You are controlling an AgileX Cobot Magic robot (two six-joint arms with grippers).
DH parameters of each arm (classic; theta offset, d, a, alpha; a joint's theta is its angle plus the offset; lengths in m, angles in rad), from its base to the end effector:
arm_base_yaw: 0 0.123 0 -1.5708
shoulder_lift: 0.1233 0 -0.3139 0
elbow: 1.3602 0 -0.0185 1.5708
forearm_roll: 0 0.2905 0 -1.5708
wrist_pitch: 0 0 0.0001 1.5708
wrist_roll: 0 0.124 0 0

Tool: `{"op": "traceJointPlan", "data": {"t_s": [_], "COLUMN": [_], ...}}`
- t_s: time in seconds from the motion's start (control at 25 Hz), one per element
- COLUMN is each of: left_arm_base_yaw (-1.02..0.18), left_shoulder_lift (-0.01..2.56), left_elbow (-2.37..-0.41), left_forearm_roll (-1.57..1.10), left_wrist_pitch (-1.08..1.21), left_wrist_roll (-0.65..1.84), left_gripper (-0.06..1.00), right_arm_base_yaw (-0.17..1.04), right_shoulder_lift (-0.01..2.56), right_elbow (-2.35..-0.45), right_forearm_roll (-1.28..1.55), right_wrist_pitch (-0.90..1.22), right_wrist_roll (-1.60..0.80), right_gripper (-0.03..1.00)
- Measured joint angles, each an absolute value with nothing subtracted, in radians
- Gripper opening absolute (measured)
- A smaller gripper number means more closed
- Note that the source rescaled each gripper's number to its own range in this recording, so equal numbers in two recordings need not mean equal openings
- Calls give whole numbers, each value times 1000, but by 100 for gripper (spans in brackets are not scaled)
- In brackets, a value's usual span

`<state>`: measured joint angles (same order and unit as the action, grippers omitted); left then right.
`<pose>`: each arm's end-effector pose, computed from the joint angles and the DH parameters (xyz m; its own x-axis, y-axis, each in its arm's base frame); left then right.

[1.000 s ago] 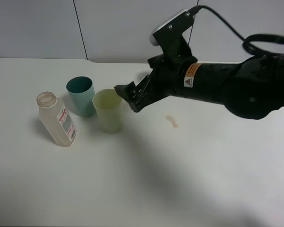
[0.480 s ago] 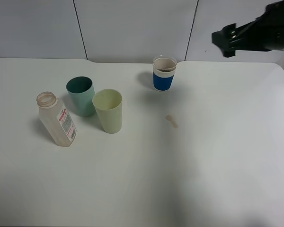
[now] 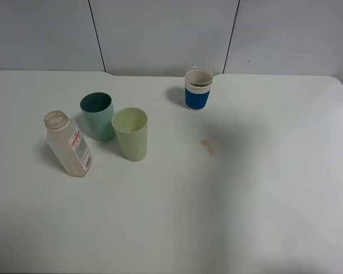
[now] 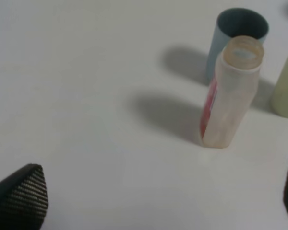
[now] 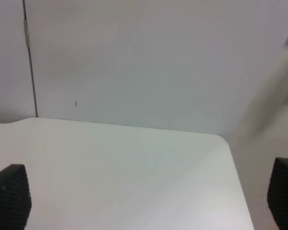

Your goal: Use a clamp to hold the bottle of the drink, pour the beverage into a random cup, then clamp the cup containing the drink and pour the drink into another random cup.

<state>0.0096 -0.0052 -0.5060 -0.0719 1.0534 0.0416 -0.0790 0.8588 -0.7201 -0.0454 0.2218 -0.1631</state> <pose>0.0291 -0.0075 0.2846 -0.4381 0.0018 -0.8989 0.0492 0.9985 -0.0220 0.2353 -0.0199 0.3541 -0.2812 -0.1843 -0.9418 0.0313 0.9791 -0.2009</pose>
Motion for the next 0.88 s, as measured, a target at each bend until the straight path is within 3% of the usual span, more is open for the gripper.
{"op": "traceJointPlan", "data": {"t_s": [0.88], "left_arm_base_yaw": [10], "left_shoulder_lift": [-5], "left_elbow": [-506], "left_forearm_roll": [-72], "left_wrist_pitch": [1053], "left_wrist_roll": [42], "left_gripper": [100], "right_arm_base_yaw": [-79], "right_shoulder_lift": [307], "right_elbow": [-720], "right_forearm_roll": [33], "right_wrist_pitch": [818], "right_wrist_roll": [-137], "right_gripper": [97]}}
